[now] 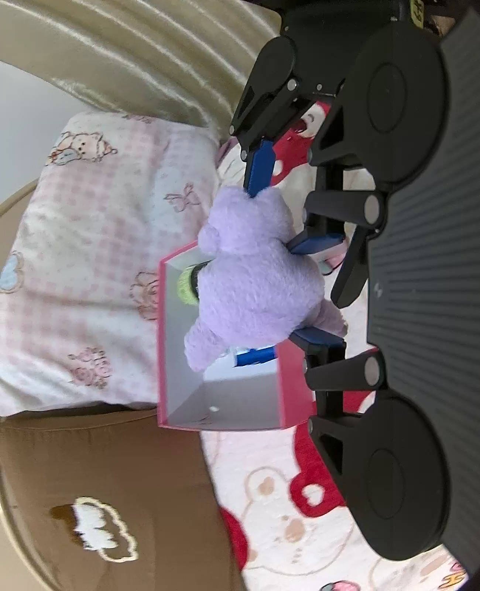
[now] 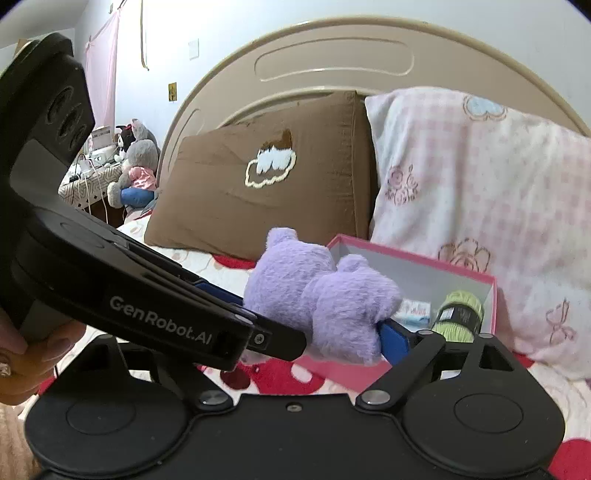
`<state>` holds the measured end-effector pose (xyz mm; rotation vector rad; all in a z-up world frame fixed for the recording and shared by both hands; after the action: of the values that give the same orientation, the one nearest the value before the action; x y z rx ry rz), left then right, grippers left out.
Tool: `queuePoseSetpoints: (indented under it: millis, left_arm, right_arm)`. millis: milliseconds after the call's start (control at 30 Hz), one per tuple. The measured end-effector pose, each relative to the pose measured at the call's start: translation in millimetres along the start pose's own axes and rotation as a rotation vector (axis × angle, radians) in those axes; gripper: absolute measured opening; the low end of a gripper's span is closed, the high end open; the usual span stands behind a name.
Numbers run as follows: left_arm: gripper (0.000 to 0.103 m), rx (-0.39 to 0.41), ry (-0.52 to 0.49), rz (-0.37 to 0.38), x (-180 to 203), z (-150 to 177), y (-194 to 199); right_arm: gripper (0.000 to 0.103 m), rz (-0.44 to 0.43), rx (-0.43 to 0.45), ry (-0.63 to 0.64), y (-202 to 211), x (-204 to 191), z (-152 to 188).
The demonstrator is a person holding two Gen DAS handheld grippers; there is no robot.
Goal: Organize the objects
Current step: 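Lift the lilac plush with the left tool and carry it over the box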
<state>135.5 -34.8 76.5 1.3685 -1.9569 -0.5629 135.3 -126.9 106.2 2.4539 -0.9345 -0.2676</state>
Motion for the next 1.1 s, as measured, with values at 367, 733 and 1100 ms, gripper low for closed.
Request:
queuePoseSetpoints:
  millis: [367,733,1100]
  left_arm:
    - [0.043,0.035,0.074,0.021,-14.0,-34.6,-22.9]
    - [0.043,0.034,0.111,0.03,-19.5,-55.6,-61.8]
    - [0.042,0.03,0.137,-0.029,-42.6,-83.3,-116.0]
  right_arm:
    - [0.08,-0.032,0.007,0.008,-23.8,25.5,-28.4]
    - [0.078,-0.043,-0.027,0.0,-44.6,60.9,-26.2]
    - [0.08,-0.074,-0.119,0.036,-110.3,97.4,-45.2]
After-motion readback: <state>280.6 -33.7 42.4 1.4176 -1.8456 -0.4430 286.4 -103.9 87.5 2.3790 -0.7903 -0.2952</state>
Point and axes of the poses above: each gripper's, at about its wrist camera, not at the fingertips, and y roughly against the way its jaws point, x to its right, z to its underside, the point moved 4 cm from there along -y, roughly the way its jaws point, and after that the axes turned 2 degrees about z, right-handed, at the moved point
